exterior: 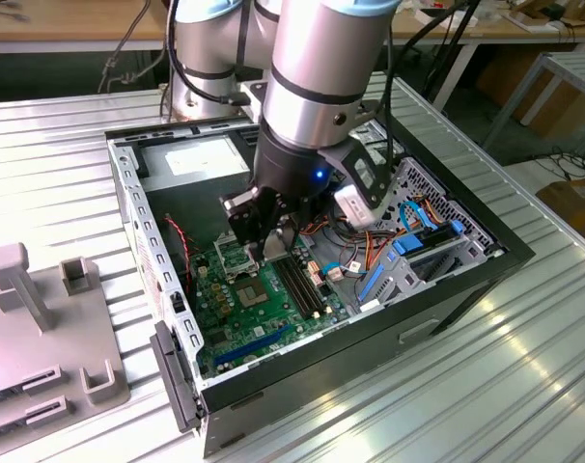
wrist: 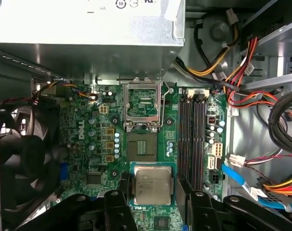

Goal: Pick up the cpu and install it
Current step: 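Place the cpu into insertion slot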

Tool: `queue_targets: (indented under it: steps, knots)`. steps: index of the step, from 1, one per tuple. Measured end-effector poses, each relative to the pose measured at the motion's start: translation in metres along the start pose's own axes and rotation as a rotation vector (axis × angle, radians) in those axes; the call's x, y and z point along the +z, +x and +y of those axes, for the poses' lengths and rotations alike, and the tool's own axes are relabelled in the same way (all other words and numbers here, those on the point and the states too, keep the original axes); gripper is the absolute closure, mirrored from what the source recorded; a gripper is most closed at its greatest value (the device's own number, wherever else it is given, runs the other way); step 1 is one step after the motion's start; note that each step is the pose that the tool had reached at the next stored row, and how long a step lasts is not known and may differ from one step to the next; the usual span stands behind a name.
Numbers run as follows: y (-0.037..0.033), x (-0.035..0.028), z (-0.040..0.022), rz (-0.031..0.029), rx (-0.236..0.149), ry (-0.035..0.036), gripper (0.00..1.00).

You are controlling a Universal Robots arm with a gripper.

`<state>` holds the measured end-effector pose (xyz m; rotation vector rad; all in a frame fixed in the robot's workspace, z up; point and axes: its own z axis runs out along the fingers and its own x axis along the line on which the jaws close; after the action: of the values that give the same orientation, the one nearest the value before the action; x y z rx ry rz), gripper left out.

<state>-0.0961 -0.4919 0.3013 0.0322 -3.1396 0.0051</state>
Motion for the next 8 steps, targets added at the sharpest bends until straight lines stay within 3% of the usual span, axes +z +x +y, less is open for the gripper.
queue_targets:
  steps: [8]
  knots:
    - [-0.0007,0.0158,0.0076,0.0002,0.001,0.0002,0.53]
